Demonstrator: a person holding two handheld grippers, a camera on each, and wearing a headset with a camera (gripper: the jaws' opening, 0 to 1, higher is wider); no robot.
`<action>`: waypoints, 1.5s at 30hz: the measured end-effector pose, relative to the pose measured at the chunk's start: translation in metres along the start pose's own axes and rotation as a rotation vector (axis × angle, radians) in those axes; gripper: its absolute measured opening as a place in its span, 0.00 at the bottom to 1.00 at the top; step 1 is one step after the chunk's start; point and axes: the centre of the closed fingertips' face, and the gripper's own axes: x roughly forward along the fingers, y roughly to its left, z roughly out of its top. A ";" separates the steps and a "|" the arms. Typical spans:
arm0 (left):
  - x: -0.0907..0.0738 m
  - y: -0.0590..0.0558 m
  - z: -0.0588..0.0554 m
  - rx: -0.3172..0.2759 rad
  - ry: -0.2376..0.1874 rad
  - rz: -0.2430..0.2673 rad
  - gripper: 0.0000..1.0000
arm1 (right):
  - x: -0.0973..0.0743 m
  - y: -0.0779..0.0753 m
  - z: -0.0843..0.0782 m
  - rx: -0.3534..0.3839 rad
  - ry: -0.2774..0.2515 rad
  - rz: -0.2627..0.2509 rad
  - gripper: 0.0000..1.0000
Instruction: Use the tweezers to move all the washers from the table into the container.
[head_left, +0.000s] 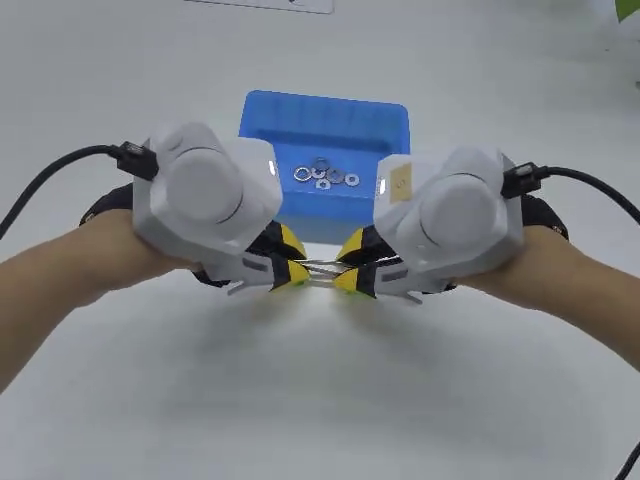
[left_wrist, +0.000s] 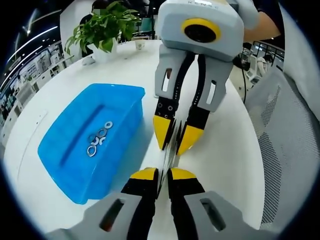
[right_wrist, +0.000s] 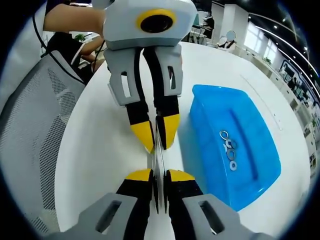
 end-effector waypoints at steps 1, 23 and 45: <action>0.000 -0.001 0.000 -0.001 -0.002 0.002 0.12 | 0.000 0.000 0.000 -0.003 0.003 -0.001 0.12; -0.005 -0.003 -0.002 -0.014 -0.001 0.020 0.18 | -0.004 -0.004 0.000 -0.007 -0.005 -0.084 0.19; -0.111 -0.036 0.044 -0.156 -0.357 0.009 0.74 | -0.130 0.018 0.056 0.239 -0.504 -0.149 0.54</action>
